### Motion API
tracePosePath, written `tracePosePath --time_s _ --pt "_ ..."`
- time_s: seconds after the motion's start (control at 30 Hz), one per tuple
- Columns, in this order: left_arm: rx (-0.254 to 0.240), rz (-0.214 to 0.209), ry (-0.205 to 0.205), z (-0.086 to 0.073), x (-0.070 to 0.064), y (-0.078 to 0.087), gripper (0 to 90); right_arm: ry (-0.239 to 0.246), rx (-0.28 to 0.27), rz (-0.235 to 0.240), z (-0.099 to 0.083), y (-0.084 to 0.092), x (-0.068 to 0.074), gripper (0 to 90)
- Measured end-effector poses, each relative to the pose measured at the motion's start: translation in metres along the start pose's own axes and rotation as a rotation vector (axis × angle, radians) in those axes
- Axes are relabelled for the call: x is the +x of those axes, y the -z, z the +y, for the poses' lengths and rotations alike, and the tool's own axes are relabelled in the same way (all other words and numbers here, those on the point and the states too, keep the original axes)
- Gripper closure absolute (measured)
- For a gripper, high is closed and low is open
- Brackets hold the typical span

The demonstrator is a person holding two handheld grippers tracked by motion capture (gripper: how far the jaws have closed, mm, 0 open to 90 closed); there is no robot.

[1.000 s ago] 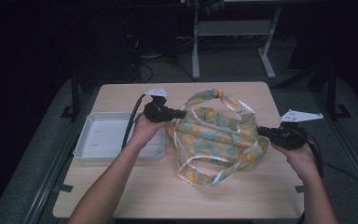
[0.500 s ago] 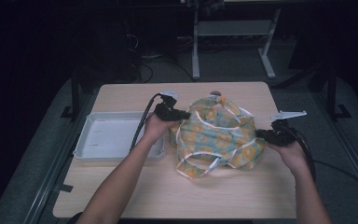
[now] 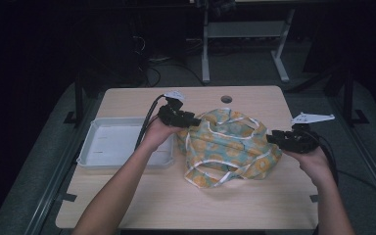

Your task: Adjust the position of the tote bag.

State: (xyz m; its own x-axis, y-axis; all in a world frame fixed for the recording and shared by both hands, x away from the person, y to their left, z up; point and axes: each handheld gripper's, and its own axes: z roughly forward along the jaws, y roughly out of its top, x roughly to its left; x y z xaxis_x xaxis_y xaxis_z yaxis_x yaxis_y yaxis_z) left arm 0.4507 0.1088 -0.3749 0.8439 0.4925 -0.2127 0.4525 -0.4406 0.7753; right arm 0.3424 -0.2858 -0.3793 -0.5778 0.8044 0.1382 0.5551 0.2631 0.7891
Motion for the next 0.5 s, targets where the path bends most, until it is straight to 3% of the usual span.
tracePosePath --time_s 0.1,0.2,0.37,0.5 --pt "0.025 -0.037 -0.034 0.001 -0.012 -0.005 51.5 0.054 0.005 0.064 0.007 -0.004 0.016 63.6" --pt "0.065 -0.059 -0.066 -0.002 -0.023 -0.015 50.4 0.127 0.044 0.094 0.011 -0.016 0.030 62.6" --pt "0.100 -0.076 -0.085 -0.010 -0.031 -0.027 46.9 0.187 0.120 0.120 0.010 -0.038 0.044 60.0" --pt "0.108 -0.073 -0.087 -0.012 -0.032 -0.030 45.4 0.235 0.167 0.112 0.007 -0.050 0.050 56.9"
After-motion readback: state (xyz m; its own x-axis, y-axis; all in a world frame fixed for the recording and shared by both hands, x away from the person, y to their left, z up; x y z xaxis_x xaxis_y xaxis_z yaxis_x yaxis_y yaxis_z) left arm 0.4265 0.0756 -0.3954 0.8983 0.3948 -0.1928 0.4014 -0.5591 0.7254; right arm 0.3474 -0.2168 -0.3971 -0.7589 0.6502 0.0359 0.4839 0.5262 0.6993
